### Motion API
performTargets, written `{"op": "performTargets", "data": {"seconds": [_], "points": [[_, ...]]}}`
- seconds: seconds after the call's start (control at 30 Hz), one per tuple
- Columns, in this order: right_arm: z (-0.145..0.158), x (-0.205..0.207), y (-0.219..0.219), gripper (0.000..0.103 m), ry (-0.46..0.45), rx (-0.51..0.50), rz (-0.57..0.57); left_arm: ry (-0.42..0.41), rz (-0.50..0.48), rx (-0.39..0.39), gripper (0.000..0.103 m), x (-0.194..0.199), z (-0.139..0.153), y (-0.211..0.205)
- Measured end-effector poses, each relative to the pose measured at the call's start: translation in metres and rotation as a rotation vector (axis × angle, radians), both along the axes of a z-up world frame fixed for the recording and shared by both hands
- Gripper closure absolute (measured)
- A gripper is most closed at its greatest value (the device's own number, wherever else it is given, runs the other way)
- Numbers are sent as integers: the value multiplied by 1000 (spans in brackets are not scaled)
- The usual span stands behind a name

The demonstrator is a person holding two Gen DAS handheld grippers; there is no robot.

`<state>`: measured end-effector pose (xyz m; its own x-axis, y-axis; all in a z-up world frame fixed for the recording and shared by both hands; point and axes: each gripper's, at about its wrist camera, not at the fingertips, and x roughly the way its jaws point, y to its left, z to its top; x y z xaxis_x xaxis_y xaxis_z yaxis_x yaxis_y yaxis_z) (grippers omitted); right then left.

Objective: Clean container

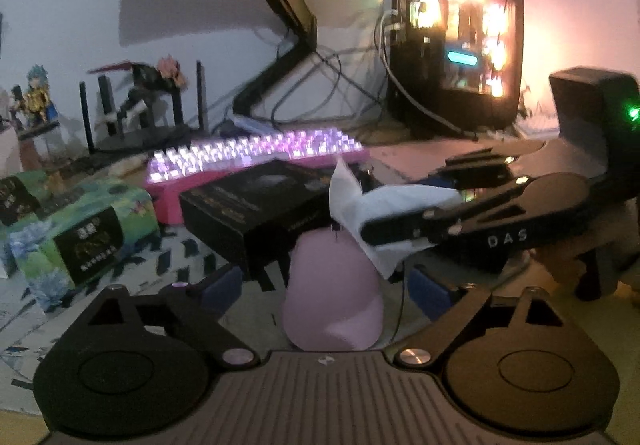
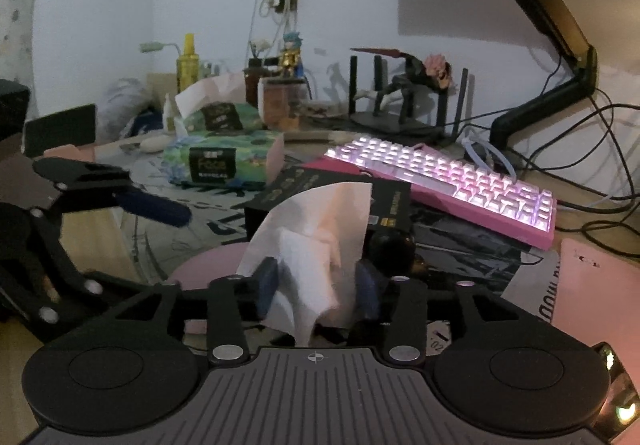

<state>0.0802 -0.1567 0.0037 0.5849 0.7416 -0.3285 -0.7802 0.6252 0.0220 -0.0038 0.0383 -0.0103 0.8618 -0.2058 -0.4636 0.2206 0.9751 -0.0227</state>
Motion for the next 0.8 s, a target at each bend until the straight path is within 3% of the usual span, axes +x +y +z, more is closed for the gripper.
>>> {"op": "performTargets", "data": {"seconds": [0.13,0.33,0.47,0.57,0.8], "points": [[0,0,2,31,-8,12,-30,-74,27,-40,0,-7,7,5],[1,-1,4,7,-21,30,-76,-134,85,-71,0,-6,12,7],[1,-2,6,0,-29,42,-107,-151,121,-110,0,-5,13,11],[2,-2,7,0,-35,51,-129,-171,135,-123,0,-5,13,13],[2,-3,10,0,-50,72,-183,-191,109,-82,0,-5,11,4]]}}
